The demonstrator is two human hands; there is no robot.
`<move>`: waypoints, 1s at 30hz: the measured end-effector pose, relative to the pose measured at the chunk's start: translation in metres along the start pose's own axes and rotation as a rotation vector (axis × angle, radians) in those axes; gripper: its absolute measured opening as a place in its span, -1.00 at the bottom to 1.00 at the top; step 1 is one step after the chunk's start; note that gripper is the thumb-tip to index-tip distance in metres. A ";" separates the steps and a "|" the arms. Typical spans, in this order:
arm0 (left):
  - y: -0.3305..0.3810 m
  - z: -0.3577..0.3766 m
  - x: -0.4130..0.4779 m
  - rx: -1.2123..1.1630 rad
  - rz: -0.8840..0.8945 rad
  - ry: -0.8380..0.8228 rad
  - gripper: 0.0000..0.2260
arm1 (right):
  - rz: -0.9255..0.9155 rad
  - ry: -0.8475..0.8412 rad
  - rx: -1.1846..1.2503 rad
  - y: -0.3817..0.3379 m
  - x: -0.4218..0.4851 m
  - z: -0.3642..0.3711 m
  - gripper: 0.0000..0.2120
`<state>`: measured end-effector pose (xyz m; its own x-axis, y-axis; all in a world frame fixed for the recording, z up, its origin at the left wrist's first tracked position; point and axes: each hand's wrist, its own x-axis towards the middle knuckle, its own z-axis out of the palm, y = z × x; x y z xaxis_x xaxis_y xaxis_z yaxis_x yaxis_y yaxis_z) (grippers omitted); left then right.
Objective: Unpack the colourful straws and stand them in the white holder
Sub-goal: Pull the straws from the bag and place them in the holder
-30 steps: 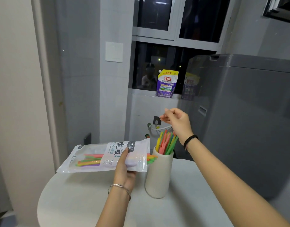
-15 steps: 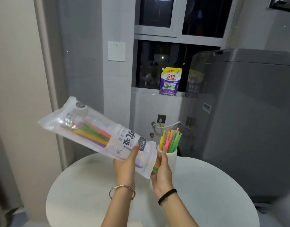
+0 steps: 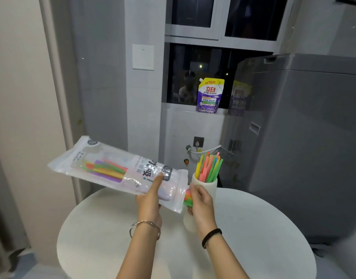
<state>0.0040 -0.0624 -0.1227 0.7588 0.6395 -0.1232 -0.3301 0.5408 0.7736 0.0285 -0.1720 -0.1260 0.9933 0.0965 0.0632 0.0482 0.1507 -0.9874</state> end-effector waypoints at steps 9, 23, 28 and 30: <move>0.003 -0.010 0.002 -0.225 -0.235 -0.092 -0.78 | -0.183 0.067 0.002 -0.027 0.013 -0.029 -0.80; -0.006 0.007 -0.018 -0.340 -0.354 -0.175 -0.92 | -0.080 -0.028 0.178 -0.027 0.008 -0.022 -0.98; -0.003 0.002 -0.015 -0.390 -0.331 -0.097 -0.84 | -0.169 0.283 0.292 -0.037 0.016 -0.037 -0.78; -0.004 0.003 -0.016 -0.379 -0.342 -0.102 -0.81 | -0.150 0.196 0.298 -0.038 0.015 -0.035 -0.85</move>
<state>-0.0052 -0.0764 -0.1215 0.9037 0.3451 -0.2536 -0.2192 0.8815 0.4181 0.0449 -0.2110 -0.0930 0.9801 -0.1343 0.1462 0.1906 0.4306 -0.8822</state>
